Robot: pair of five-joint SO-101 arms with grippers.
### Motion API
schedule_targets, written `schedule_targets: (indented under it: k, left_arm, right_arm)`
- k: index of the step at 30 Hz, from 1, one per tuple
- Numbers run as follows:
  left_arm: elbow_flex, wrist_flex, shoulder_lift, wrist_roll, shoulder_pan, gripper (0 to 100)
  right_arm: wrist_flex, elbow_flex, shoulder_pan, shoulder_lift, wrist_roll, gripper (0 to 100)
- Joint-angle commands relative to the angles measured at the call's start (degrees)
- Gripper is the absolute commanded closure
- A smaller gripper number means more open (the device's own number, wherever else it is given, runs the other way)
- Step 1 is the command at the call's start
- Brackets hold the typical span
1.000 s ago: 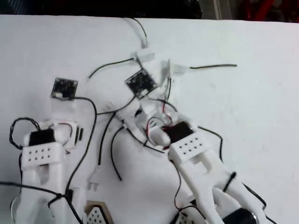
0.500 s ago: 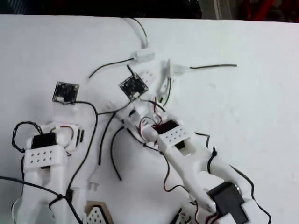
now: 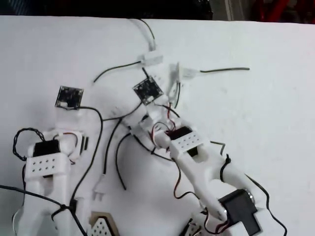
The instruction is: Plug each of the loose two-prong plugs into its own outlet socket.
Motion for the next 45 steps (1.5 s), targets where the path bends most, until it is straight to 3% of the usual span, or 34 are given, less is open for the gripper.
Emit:
schedule_targets:
  k: [1, 19, 28, 36, 45]
  left_arm:
    - [-0.18, -1.14, -1.54, 0.70, -0.22, 84]
    - [-0.18, -1.14, -1.54, 0.70, -0.22, 84]
    - [0.09, -1.14, -1.54, 0.70, -0.22, 84]
    - [1.32, -3.25, -1.63, 0.62, -0.22, 84]
    - [1.32, -3.16, -1.63, 0.62, -0.22, 84]
  right_arm:
    - [0.13, 0.88, 0.22, 0.31, -0.44, 98.1]
    - [4.70, 2.90, -2.68, 0.31, 0.18, 98.1]
    - [7.08, -7.12, 1.80, -11.82, -0.62, 98.1]
    - [6.73, -18.73, 12.00, -12.97, -14.15, 98.1]
    - [-0.75, -30.77, 23.16, 4.18, -29.19, 98.1]
